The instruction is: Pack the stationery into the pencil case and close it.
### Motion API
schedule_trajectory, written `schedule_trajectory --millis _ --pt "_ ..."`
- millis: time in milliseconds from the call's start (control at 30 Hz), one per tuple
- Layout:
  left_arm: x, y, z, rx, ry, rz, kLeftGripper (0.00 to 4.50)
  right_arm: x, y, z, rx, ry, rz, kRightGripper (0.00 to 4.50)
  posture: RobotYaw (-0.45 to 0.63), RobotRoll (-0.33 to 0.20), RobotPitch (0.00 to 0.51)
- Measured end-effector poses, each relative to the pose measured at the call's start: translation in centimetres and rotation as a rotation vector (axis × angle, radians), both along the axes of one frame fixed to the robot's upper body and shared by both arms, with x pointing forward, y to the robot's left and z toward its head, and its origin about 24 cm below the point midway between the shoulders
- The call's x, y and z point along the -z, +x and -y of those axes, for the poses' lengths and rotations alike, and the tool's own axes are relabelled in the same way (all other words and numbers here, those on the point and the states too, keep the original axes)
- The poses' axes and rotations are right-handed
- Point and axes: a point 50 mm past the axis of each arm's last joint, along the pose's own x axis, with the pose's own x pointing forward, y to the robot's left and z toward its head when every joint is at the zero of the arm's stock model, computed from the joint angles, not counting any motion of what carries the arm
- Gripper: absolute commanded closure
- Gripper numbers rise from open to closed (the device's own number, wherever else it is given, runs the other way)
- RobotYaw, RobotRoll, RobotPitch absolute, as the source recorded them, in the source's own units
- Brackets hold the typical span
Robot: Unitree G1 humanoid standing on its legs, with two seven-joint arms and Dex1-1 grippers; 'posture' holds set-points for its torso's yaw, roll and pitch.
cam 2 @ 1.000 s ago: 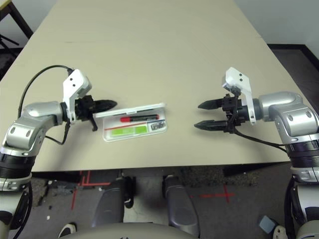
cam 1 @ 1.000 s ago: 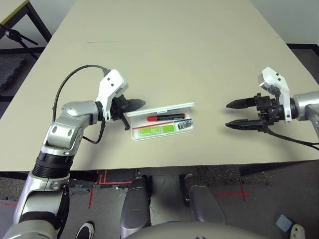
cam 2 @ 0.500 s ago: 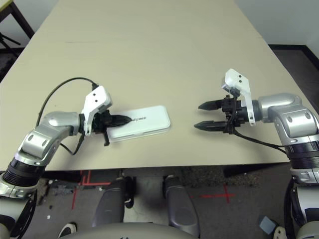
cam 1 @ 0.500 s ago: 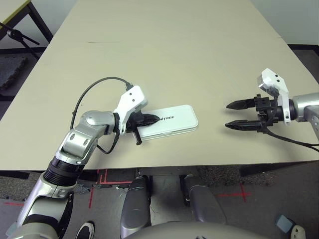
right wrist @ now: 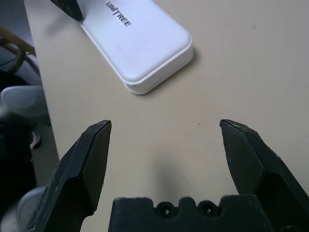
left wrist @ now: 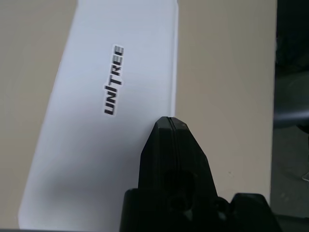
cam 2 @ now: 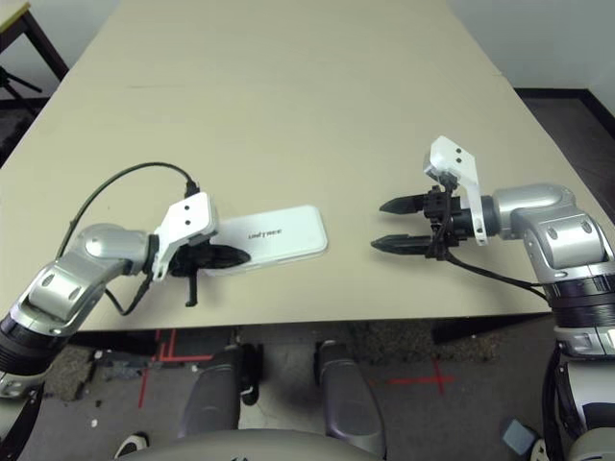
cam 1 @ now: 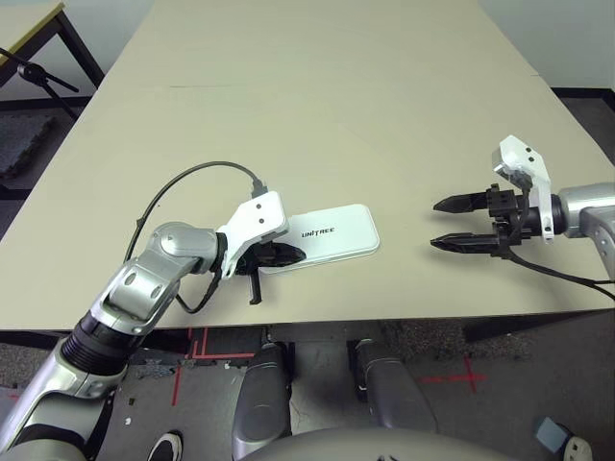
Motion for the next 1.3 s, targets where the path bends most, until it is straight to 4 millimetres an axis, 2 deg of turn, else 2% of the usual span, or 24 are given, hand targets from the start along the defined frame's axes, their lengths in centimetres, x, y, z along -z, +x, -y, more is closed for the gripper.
schedule_trajectory --millis 167,333,467,667,767,900,1067,1300 --pt "-0.4 1.8 -1.4 -0.171 -0.119 0.06 1.95 0.2 1.2 -0.5 0.078 0.073 0.081 0.0 -0.05 0.0 0.169" --pt "-2.4 3.1 -2.8 -0.3 -0.28 0.163 0.03 0.2 2.6 -0.4 0.203 0.154 0.173 0.0 -0.04 0.0 0.172" --pt "-4.0 4.5 -4.7 -0.47 -0.407 0.266 0.01 0.5 4.0 0.3 0.378 0.225 0.25 0.0 -0.04 0.0 0.176" --pt "-5.0 6.4 -8.5 -0.809 -0.558 0.393 0.01 0.7 6.0 2.4 0.734 0.291 0.417 0.0 -0.04 0.0 0.177" --pt "-5.0 6.7 -10.0 -0.929 -0.621 0.44 0.01 1.0 6.7 4.0 1.007 0.328 0.53 0.0 -0.04 0.0 0.175" --pt "-4.4 6.8 -11.5 -1.058 -0.667 0.478 0.01 1.9 6.4 6.1 1.244 0.345 0.595 0.0 -0.04 0.0 0.172" --pt "-3.5 6.8 -13.0 -1.17 -0.673 0.525 0.01 2.8 6.1 6.6 1.334 0.342 0.636 0.0 -0.05 0.0 0.172" --pt "-3.0 6.9 -13.0 -1.179 -0.669 0.533 0.01 3.1 6.0 6.4 1.334 0.351 0.647 0.0 -0.06 0.0 0.172"
